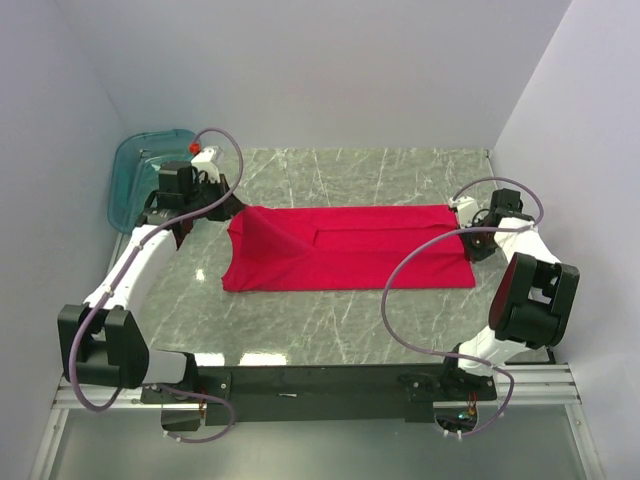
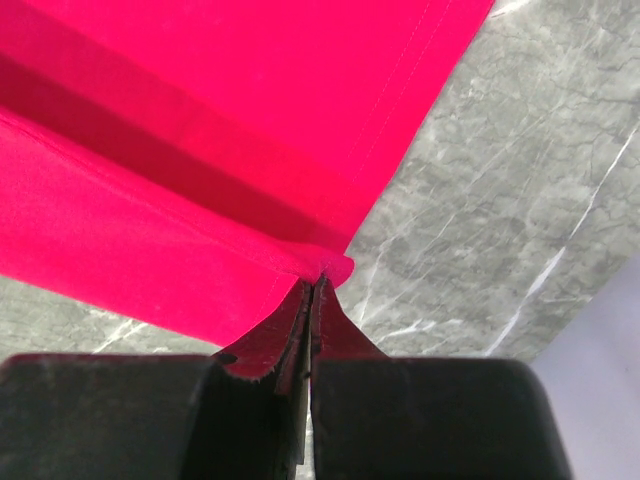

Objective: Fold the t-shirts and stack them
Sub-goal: Fold the tshirt

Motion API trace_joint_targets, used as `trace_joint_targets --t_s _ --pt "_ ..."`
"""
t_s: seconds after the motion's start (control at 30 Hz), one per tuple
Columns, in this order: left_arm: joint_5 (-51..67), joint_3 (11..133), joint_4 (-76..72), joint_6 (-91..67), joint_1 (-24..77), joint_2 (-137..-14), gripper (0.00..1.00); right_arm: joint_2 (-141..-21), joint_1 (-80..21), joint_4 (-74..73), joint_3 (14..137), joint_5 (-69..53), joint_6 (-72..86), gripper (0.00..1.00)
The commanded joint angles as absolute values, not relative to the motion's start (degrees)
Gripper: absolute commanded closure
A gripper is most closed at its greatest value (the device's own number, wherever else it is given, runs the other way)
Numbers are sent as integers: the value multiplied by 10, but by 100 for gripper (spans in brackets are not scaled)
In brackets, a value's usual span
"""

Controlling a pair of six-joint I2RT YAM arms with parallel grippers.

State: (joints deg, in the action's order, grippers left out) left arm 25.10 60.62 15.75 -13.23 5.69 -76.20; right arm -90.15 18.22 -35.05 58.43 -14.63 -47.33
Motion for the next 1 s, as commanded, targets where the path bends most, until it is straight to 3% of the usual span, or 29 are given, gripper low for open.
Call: trace_joint_targets --t_s 0.0,0.97 --pt "257 646 148 -131 54 -778 99 -917 186 -339 615 -149 -464 100" --pt "295 729 151 -133 54 -886 99 -933 186 -337 611 -128 -464 100"
